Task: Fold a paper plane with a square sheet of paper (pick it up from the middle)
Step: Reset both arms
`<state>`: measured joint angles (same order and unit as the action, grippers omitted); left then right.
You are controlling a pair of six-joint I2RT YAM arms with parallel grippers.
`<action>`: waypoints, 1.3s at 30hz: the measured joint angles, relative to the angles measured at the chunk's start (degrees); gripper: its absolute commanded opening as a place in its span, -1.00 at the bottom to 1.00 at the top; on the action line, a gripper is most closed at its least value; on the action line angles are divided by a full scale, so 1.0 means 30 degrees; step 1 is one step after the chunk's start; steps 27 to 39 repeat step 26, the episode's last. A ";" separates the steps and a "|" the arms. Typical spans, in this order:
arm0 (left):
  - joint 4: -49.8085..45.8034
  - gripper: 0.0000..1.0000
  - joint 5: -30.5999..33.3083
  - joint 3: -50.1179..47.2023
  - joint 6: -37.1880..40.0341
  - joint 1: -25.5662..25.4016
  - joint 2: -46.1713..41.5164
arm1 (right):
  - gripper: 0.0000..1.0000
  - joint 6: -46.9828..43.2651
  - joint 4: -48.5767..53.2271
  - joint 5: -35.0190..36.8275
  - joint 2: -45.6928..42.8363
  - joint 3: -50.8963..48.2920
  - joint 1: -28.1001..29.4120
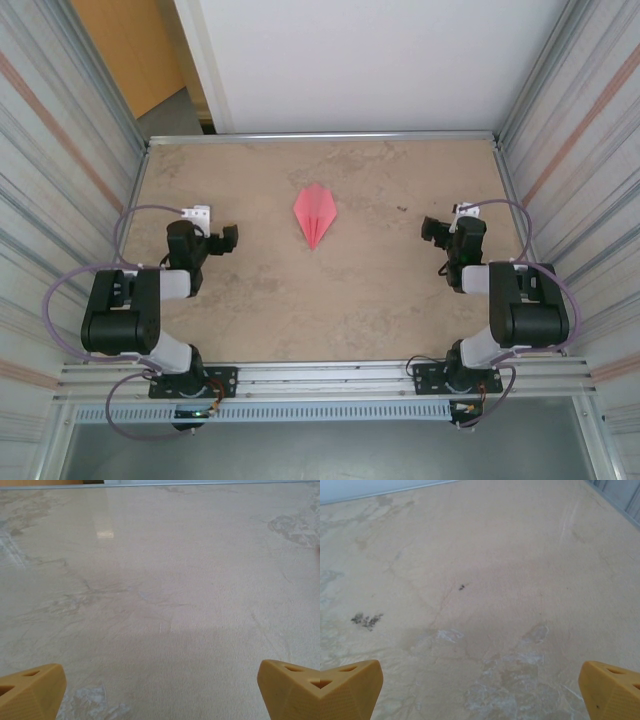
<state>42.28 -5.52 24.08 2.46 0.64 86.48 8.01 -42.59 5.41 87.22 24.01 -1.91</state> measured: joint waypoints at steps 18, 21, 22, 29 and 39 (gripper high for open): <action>0.0291 0.97 0.0423 0.0000 0.0270 -0.0503 0.0007 | 0.98 -0.0350 -0.0306 -0.0393 0.0175 0.0000 0.0000; 0.0291 0.97 0.0423 0.0000 0.0270 -0.0503 0.0022 | 0.98 -0.0350 -0.0306 -0.0393 0.0175 0.0000 0.0000; 0.0284 0.97 0.0423 0.0000 0.0270 -0.0503 0.0044 | 0.98 -0.0350 -0.0306 -0.0393 0.0175 0.0000 0.0000; 0.0291 0.97 0.0423 0.0000 0.0270 -0.0503 0.0087 | 0.98 -0.0350 -0.0306 -0.0393 0.0175 0.0000 0.0000; 0.0291 0.97 0.0423 0.0000 0.0270 -0.0503 0.0087 | 0.98 -0.0350 -0.0306 -0.0393 0.0175 0.0000 0.0000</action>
